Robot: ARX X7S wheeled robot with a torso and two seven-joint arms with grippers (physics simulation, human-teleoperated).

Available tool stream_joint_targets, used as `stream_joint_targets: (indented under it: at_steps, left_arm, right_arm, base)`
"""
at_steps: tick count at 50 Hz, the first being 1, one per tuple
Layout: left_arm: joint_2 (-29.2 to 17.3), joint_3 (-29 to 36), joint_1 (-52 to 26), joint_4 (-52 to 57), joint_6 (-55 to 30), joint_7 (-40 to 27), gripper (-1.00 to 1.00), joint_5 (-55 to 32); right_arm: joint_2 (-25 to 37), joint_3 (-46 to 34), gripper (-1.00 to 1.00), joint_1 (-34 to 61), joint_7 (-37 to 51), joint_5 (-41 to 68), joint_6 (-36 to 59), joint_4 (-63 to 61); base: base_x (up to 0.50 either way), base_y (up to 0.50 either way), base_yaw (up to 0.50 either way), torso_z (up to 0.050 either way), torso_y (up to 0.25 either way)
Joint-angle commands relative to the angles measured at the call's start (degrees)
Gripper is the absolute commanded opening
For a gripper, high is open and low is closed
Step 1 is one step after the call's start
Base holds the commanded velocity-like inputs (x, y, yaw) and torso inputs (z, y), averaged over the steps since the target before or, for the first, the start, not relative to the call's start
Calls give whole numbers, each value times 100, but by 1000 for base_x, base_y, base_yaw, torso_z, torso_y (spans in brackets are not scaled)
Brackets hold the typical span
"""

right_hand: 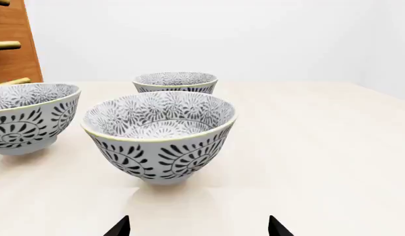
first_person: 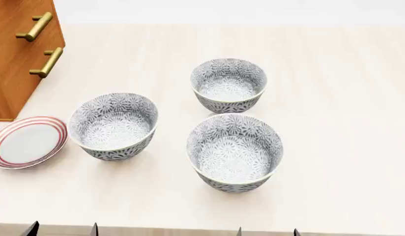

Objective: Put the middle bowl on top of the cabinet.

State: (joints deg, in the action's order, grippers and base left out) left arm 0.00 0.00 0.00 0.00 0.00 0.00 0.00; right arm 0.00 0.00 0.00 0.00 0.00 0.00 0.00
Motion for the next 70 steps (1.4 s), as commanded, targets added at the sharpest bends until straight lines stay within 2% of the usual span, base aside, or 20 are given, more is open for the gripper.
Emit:
stream_joint_targets:
  at_steps: [1, 17, 23, 26, 31, 32, 36, 39, 46, 61, 63, 65, 67, 70]
  left_arm:
    - [-89, 101, -12, -26, 16, -101, 100, -89]
    - [-331, 401, -43, 107, -204, -316, 100, -303]
    - [-465, 388, -22, 1281, -1148, -344, 100, -539]
    - [-471, 292, -411, 1388, -1614, -455, 100, -637]
    - [-458, 225, -583, 1325, -1613, -581, 100, -698]
    - [-462, 200, -547, 1400, -1593, -594, 100, -734]
    - [-469, 174, -480, 1669, -1705, -660, 100, -838]
    - [-484, 211, -504, 1625, -1674, -727, 100, -790]
    - [-496, 197, -593, 1338, -1496, -817, 100, -825]
    - [-663, 183, -611, 1355, -1528, -894, 100, -991]
    - [-684, 156, -605, 1443, -1610, -914, 100, -1048]
    - [-619, -82, -686, 1726, -2130, -1057, 100, -1407]
    - [-643, -68, -662, 1905, -2055, -1223, 100, -1235]
    - [-636, -201, -643, 2118, -2243, -1287, 100, -1437]
  right_arm:
    - [73, -97, 100, 0, 98, 73, 21, -22]
    - [312, -328, 100, -37, 374, 349, 162, -276]
    - [475, 130, 100, -642, 748, 580, 617, -1963]
    - [576, 798, 100, -1349, 1040, 798, 568, -3198]
    - [452, 1959, 100, -2489, 1386, 1236, -181, -4374]
    - [305, 2421, 100, -2925, 1439, 1455, -715, -4567]
    - [46, 3257, 100, -3883, 1707, 1945, -1791, -4908]
    - [9, 3545, 100, -4491, 1976, 2223, -2798, -4722]
    - [1, 3956, 100, -4499, 2213, 2147, -2941, -4582]
    - [1, 3725, 100, -4499, 2480, 1764, -2810, -4783]
    - [1, 3734, 100, -4499, 2516, 1726, -2745, -4850]
    - [1, 3778, 100, -4499, 2554, 1683, -2635, -4921]
    - [1, 3806, 100, -4499, 2599, 1668, -2587, -4952]
    - [1, 3818, 100, -4499, 2611, 1662, -2528, -4995]
  base:
    - [0, 0, 0, 0, 0]
    - [0, 0, 0, 0, 0]
    - [0, 0, 0, 0, 0]
    - [0, 0, 0, 0, 0]
    - [0, 0, 0, 0, 0]
    - [0, 0, 0, 0, 0]
    - [0, 0, 0, 0, 0]
    - [0, 0, 0, 0, 0]
    - [0, 321, 0, 0, 0]
    - [0, 401, 0, 0, 0]
    - [0, 0, 0, 0, 0]
    - [0, 0, 0, 0, 0]
    - [0, 197, 0, 0, 0]
    - [0, 500, 0, 0, 0]
